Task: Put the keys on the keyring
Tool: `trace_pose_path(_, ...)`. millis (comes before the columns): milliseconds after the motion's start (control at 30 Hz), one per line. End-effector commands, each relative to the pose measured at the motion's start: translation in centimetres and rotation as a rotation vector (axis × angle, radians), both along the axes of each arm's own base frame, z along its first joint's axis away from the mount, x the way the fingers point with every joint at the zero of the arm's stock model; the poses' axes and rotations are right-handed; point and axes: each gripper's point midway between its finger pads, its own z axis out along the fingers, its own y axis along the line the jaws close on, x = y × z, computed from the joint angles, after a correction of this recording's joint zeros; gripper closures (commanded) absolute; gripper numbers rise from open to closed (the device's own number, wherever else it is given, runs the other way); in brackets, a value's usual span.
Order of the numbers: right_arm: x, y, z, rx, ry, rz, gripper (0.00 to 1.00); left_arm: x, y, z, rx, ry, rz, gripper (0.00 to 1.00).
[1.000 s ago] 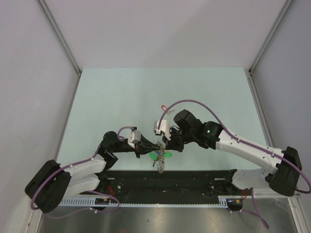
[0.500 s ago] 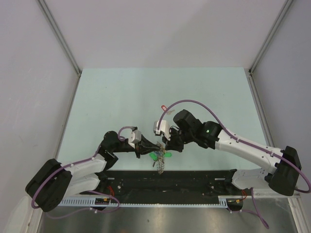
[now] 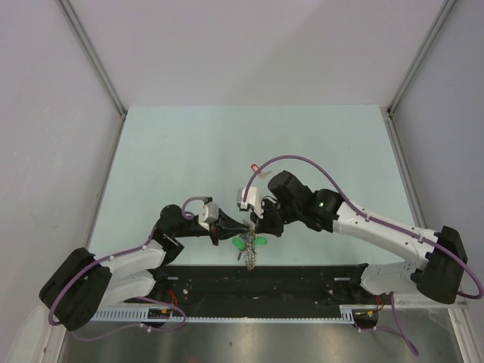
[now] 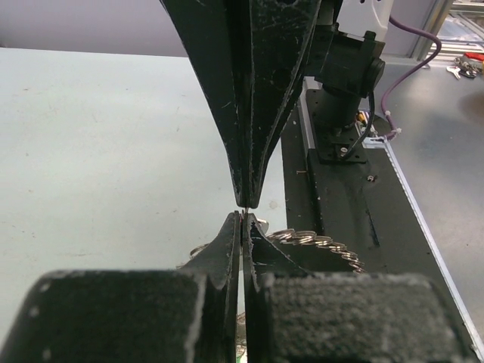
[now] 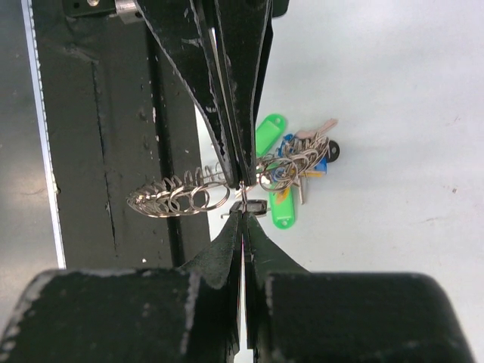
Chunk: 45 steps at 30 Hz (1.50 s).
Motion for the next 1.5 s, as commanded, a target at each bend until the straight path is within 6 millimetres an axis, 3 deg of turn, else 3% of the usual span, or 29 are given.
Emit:
trace_pose_path(0, 0.9, 3.2, 4.4, 0.173, -0.087, 0.02, 1.0, 0.1, -0.4, 3.0, -0.076, -0.087, -0.001, 1.0)
trace_pose_path(200, 1.4, 3.4, 5.2, 0.196, -0.111, 0.002, 1.0, 0.2, -0.4, 3.0, -0.077, -0.083, 0.01, 0.99)
trace_pose_path(467, 1.7, 2.8, 3.9, 0.159, -0.091, -0.031, 1.0, 0.7, -0.4, 2.8, -0.073, -0.077, 0.039, 1.0)
trace_pose_path(833, 4.2, -2.1, 1.8, 0.121, -0.024, -0.267, 1.0, 2.9, 0.7, 3.0, -0.113, -0.067, 0.207, 1.0)
trace_pose_path(967, 6.0, -4.1, 0.2, 0.122, 0.058, -0.447, 1.0, 3.6, 1.1, 3.2, -0.141, -0.053, 0.26, 1.0)
trace_pose_path(1200, 8.7, -6.4, -4.9, 0.157, 0.231, -0.685, 1.0, 3.8, 1.4, 3.1, -0.164, -0.035, 0.281, 1.0)
trace_pose_path(1467, 13.7, -9.8, -10.2, 0.192, 0.356, -0.946, 1.0, 3.7, 1.4, 3.0, -0.163, -0.033, 0.274, 0.99)
